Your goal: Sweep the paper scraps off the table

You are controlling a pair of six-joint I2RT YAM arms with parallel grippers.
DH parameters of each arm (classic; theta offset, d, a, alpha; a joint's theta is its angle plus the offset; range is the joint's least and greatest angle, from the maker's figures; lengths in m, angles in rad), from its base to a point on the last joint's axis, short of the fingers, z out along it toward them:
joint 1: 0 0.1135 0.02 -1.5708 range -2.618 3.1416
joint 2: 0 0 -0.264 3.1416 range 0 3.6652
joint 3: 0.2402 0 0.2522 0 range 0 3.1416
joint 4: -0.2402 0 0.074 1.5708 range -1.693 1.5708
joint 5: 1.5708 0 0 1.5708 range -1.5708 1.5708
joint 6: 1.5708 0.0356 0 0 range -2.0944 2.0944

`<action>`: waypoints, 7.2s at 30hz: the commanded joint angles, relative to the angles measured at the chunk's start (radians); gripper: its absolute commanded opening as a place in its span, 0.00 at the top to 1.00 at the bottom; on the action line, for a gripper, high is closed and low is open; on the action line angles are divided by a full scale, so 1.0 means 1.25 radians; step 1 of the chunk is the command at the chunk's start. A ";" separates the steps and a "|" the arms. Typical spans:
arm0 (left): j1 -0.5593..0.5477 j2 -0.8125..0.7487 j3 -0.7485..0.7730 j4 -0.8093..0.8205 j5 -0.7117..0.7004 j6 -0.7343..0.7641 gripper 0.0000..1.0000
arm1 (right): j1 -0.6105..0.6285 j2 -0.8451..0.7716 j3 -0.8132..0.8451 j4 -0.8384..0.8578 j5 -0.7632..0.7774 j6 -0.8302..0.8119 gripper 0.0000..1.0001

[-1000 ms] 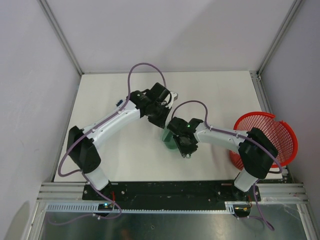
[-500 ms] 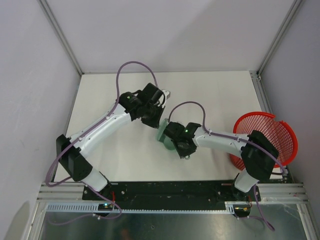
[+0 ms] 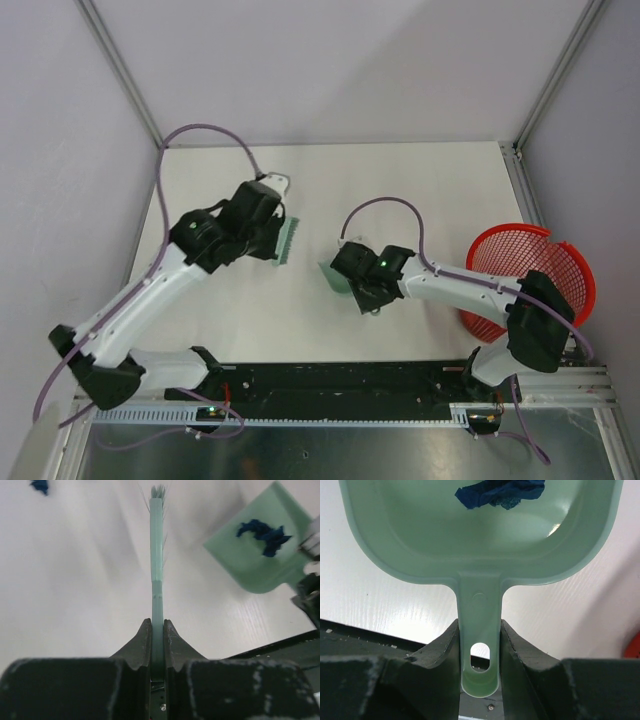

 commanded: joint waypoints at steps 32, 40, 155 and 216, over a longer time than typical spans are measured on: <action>0.055 -0.317 -0.331 0.037 -0.220 -0.078 1.00 | 0.045 -0.359 0.248 -0.405 0.209 0.286 1.00; 0.055 -0.339 -0.352 0.052 -0.220 -0.087 1.00 | 0.035 -0.479 0.251 -0.498 0.283 0.394 1.00; 0.260 0.162 0.172 0.091 -0.073 0.086 1.00 | 0.076 -0.139 0.210 -0.221 -0.005 0.137 1.00; 0.137 0.438 0.221 0.082 0.297 0.375 1.00 | -0.065 0.075 0.093 -0.048 -0.200 -0.142 1.00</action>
